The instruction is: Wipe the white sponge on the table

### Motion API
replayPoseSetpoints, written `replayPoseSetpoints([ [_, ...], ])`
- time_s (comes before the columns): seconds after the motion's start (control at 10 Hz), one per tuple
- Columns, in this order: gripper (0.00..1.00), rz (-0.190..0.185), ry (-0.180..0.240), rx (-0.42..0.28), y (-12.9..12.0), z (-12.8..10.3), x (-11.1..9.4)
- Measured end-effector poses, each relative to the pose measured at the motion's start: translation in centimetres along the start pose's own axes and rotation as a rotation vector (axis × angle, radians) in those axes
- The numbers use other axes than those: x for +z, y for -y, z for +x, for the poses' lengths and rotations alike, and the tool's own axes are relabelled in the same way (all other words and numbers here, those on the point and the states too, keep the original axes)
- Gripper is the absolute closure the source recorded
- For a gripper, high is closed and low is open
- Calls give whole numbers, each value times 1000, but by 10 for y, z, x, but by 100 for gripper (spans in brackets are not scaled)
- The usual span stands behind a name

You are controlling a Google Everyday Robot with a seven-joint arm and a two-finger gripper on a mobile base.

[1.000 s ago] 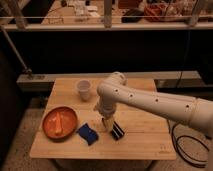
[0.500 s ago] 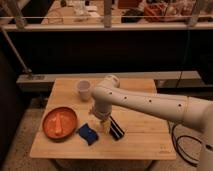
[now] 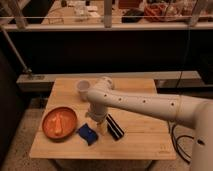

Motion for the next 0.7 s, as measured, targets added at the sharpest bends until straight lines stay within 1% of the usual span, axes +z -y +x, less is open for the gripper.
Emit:
replayPoseSetpoints([
  [0.4,20,-13,-3,-47,2,-7,11],
  [0.7,20,-30,-9,-91,2,-11,21],
])
